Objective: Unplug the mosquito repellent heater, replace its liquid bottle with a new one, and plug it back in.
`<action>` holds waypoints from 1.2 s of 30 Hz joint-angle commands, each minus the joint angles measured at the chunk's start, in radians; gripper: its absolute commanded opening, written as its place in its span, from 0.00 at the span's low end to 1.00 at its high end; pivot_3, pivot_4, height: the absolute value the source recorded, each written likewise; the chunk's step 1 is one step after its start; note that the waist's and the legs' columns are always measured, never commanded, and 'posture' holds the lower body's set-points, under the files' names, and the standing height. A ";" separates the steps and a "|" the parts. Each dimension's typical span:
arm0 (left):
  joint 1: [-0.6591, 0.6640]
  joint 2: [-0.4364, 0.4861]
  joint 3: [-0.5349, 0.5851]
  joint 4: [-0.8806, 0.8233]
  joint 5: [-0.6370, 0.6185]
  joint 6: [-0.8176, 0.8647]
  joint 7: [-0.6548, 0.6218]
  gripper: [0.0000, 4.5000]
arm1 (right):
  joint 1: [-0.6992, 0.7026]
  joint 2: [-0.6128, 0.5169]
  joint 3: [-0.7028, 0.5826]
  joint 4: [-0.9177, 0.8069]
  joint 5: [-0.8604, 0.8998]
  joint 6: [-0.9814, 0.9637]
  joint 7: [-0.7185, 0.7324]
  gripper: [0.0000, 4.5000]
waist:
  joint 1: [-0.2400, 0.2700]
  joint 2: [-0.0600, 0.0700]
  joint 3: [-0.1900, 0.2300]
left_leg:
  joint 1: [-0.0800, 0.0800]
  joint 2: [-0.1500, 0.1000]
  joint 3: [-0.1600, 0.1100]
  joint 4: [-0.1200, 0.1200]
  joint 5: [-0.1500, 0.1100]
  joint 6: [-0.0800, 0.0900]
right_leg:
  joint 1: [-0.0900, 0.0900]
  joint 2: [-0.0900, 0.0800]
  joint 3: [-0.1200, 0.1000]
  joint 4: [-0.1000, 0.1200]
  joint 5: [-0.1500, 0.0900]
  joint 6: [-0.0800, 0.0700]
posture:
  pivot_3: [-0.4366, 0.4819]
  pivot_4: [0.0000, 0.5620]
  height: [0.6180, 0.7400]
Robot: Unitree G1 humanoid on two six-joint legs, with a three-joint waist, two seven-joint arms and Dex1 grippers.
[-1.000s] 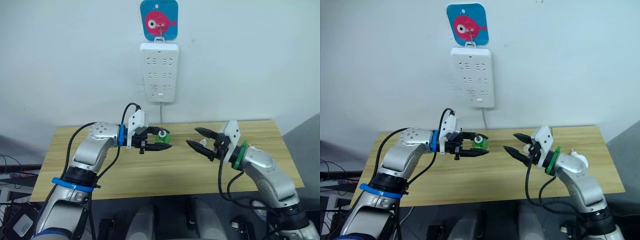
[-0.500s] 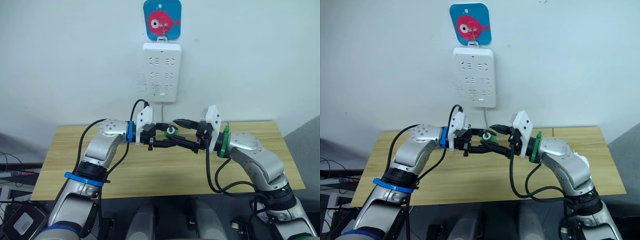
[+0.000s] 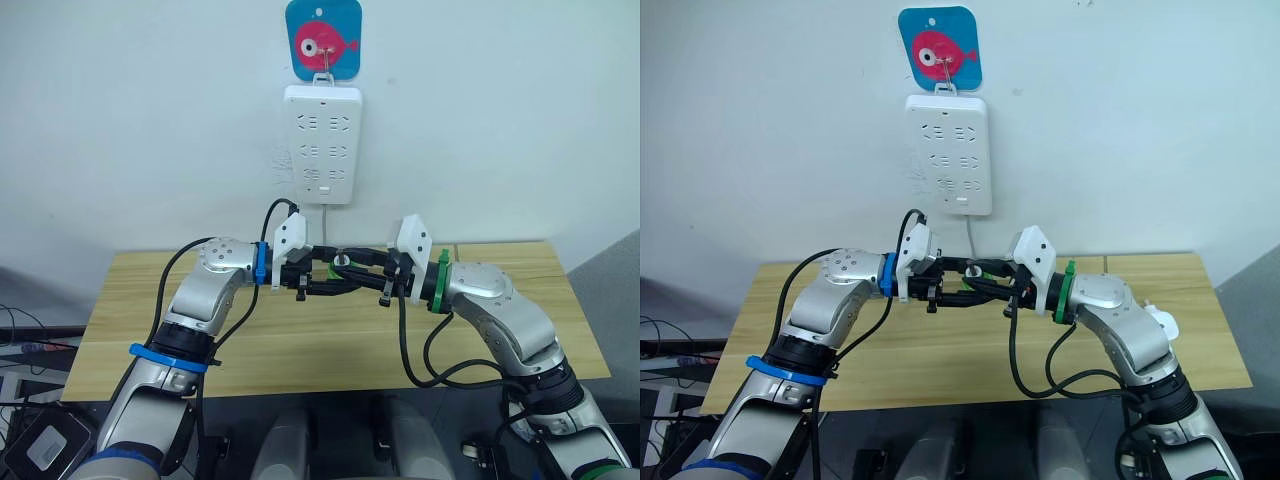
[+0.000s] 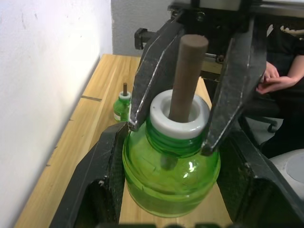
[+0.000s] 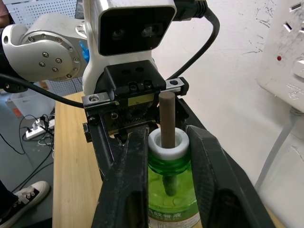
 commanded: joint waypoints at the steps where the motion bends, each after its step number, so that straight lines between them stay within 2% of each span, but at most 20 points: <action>1: -0.024 -0.007 0.013 -0.029 -0.013 -0.008 0.005 0.50 | 0.004 -0.001 -0.010 -0.014 -0.011 -0.034 0.011 0.18 | 0.000 0.000 0.000 | 0.000 0.000 0.000 0.000 0.000 0.000 | 0.000 0.000 0.000 0.000 0.000 0.000 | 0.48 0.40 1.00; 6: -0.019 -0.017 0.021 -0.039 -0.022 0.018 0.018 0.50 | 0.026 0.014 -0.054 -0.034 0.030 -0.020 -0.004 0.18 | 0.000 0.000 0.000 | 0.000 0.000 0.000 0.000 0.000 0.000 | 0.000 0.000 0.000 0.000 0.000 0.000 | 0.47 0.40 1.00; 8: -0.010 -0.035 0.047 -0.063 -0.052 0.056 0.054 0.66 | 0.046 0.045 -0.143 -0.065 0.120 0.052 -0.062 0.18 | 0.001 0.000 0.000 | 0.000 0.000 0.000 0.000 0.000 0.000 | 0.000 0.000 0.000 0.000 0.000 0.000 | 0.47 0.40 1.00; 13: 0.013 -0.088 0.079 -0.128 -0.080 0.109 0.166 1.00 | 0.096 0.062 -0.311 -0.111 0.270 0.212 -0.188 0.18 | 0.002 0.000 -0.001 | -0.001 0.000 -0.001 0.001 0.000 0.000 | 0.000 -0.001 0.000 0.000 0.000 0.000 | 0.47 0.39 1.00; 18: 0.047 -0.208 0.096 -0.172 -0.040 0.004 0.334 1.00 | 0.074 0.218 -0.561 -0.096 0.712 0.407 -0.533 0.18 | 0.002 0.000 -0.001 | -0.001 0.001 -0.001 0.000 0.000 0.000 | 0.000 -0.001 0.001 0.001 0.000 0.000 | 0.46 0.38 1.00; 23: 0.084 -0.284 0.060 -0.212 -0.003 -0.077 0.416 1.00 | 0.079 0.283 -0.627 -0.079 1.069 0.418 -0.804 0.18 | 0.000 0.001 -0.002 | -0.001 0.001 0.000 0.000 0.000 -0.001 | -0.001 -0.001 0.001 0.001 0.001 -0.001 | 0.46 0.38 1.00; 28: 0.088 -0.328 0.047 -0.213 0.013 -0.115 0.469 1.00 | 0.092 0.244 -0.596 -0.089 1.240 0.401 -0.914 0.18 | 0.000 0.001 -0.002 | -0.001 0.000 0.001 0.000 0.000 0.000 | 0.000 -0.001 0.002 0.001 0.000 -0.001 | 0.46 0.38 1.00; 36: 0.072 -0.335 0.048 -0.218 -0.001 -0.124 0.486 1.00 | 0.118 0.171 -0.546 -0.092 1.328 0.359 -0.953 0.18 | 0.000 0.001 -0.003 | -0.001 0.000 0.002 0.000 0.000 0.001 | 0.000 0.000 0.001 0.001 0.000 -0.001 | 0.47 0.38 1.00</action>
